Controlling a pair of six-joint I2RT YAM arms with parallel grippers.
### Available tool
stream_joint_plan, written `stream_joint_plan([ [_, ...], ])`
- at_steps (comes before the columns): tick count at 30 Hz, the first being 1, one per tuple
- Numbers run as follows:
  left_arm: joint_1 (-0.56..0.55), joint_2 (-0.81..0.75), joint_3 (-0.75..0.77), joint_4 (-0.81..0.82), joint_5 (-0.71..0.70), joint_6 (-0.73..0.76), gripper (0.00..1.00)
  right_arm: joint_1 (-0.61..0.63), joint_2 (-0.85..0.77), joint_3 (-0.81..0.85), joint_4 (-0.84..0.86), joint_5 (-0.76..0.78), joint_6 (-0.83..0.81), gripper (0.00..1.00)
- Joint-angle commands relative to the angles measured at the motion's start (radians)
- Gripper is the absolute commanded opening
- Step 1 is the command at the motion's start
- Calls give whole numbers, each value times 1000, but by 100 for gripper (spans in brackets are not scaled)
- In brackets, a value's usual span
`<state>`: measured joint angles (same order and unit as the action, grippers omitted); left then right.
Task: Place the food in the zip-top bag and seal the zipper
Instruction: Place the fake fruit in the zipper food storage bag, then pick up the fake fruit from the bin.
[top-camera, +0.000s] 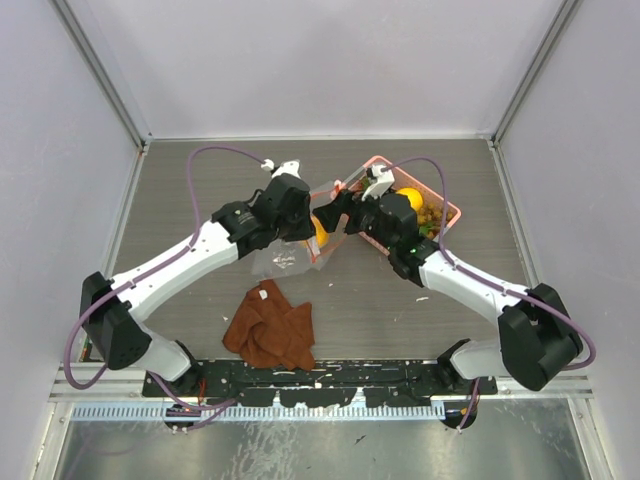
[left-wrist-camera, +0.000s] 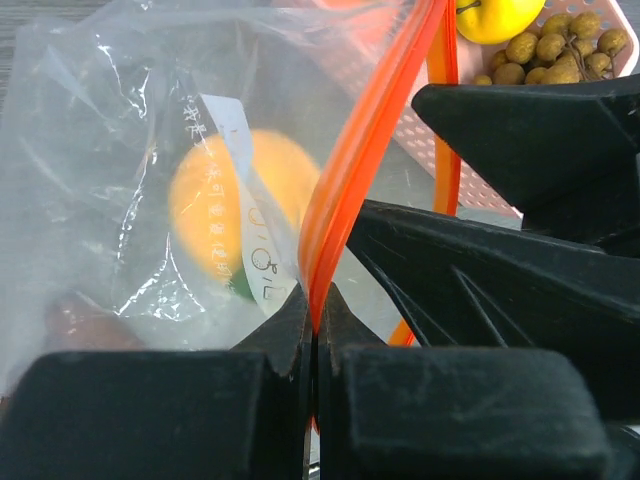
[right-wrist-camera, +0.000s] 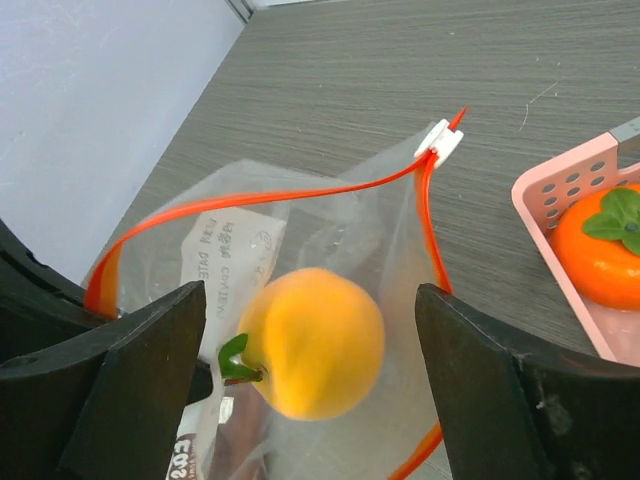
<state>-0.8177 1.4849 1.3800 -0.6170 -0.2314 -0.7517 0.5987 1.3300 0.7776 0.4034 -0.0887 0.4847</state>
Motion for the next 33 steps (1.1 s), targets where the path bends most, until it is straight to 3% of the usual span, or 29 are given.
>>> stream_joint_plan([
  [1, 4, -36, -7, 64, 16, -13, 0, 4, -56, 68, 7, -13, -20, 91],
  [8, 21, -50, -22, 82, -31, 6, 0, 4, -111, 129, -114, 14, -79, 92],
  [12, 56, -55, -19, 44, -89, 48, 0, -3, -129, 207, -272, 69, -173, 92],
  [17, 105, -70, -23, 18, -104, 115, 0, -76, -95, 291, -418, 92, -220, 93],
  [26, 138, -44, 59, -17, -157, 329, 0, -228, 83, 364, -485, 93, -204, 91],
  [33, 139, 9, 99, -43, -147, 411, 0, -273, 275, 397, -466, 62, -67, 85],
])
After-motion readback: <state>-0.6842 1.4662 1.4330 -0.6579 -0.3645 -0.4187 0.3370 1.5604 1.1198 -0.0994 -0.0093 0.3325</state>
